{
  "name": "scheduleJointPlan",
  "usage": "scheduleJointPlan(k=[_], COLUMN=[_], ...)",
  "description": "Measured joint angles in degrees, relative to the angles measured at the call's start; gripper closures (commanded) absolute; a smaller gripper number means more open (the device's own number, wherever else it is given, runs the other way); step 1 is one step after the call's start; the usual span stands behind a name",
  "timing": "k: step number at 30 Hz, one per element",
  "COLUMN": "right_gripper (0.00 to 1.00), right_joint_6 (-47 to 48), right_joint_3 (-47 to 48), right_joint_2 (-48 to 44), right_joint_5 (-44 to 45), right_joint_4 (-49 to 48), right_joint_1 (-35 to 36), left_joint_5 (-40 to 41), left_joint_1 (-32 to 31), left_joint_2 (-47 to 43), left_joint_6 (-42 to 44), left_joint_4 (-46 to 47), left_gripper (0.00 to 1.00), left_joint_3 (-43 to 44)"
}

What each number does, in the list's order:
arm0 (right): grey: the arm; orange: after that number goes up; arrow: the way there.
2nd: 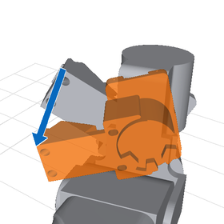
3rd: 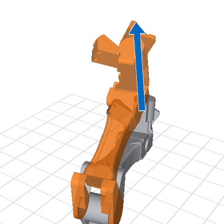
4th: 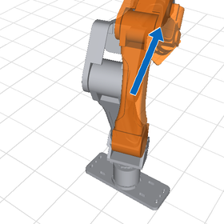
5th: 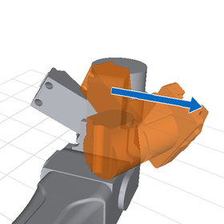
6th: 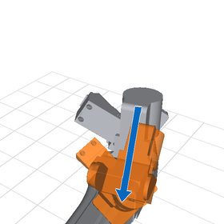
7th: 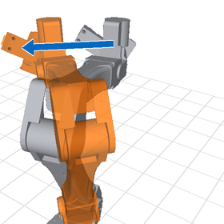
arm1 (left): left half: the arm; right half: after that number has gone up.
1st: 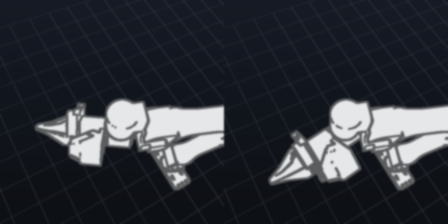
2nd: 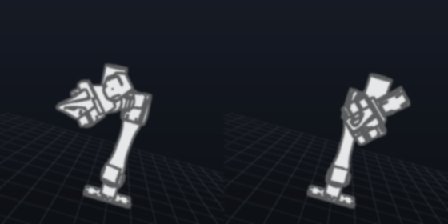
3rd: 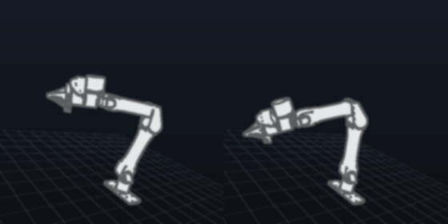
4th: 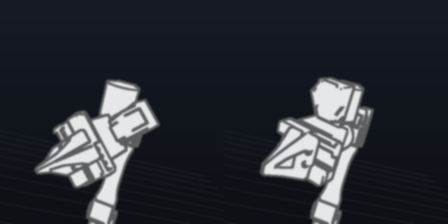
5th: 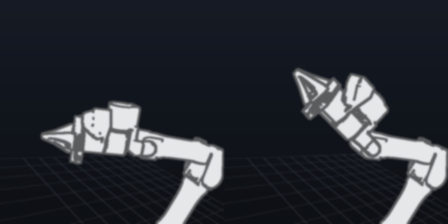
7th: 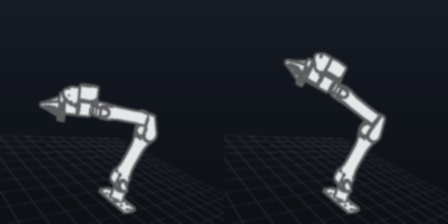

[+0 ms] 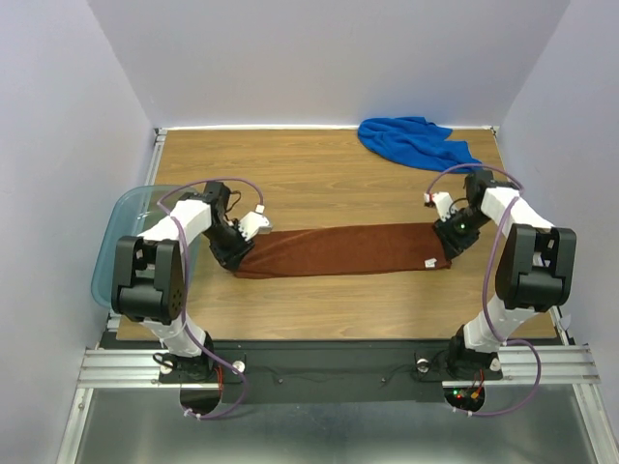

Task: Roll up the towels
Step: Fold the towel

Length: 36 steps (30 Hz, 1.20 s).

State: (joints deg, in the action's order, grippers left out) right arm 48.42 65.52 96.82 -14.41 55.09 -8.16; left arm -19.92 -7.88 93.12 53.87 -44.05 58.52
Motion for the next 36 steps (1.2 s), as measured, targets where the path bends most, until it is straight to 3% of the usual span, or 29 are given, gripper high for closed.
scheduleJointPlan(k=[5, 10, 16, 22, 31, 36], right_gripper=[0.57, 0.64, 0.64, 0.63, 0.63, 0.62], right_joint_6=[-0.76, -3.19, -6.75, -8.66, -8.81, -8.81], right_joint_3=[10.01, 16.2, 12.2, 6.32, 2.49, 2.43], right_joint_2=[-0.26, -0.42, 0.42, 5.66, 6.71, 6.71], right_joint_5=[-3.39, -6.73, -6.99, -2.84, 1.6, 2.38], right_joint_4=[3.85, 5.29, 4.28, 0.59, -1.42, -1.62], right_joint_1=[0.0, 1.51, 7.72, 8.46, 8.2, 8.2], left_joint_5=[-1.68, -2.58, -2.03, 1.42, 4.37, 4.61], left_joint_1=[0.0, 0.0, 0.0, 0.0, 0.0, 0.0], left_joint_2=[-4.13, -7.26, -2.86, 1.81, 4.83, 7.23], left_joint_6=[0.09, -3.8, -11.69, -17.42, -18.82, -18.8], left_joint_4=[-3.72, 0.2, 6.67, 12.52, 15.65, 16.22], left_gripper=[0.4, 0.47, 0.57, 0.5, 0.5, 0.56], left_joint_3=[6.93, 11.13, 11.15, 10.27, 9.31, 8.33])
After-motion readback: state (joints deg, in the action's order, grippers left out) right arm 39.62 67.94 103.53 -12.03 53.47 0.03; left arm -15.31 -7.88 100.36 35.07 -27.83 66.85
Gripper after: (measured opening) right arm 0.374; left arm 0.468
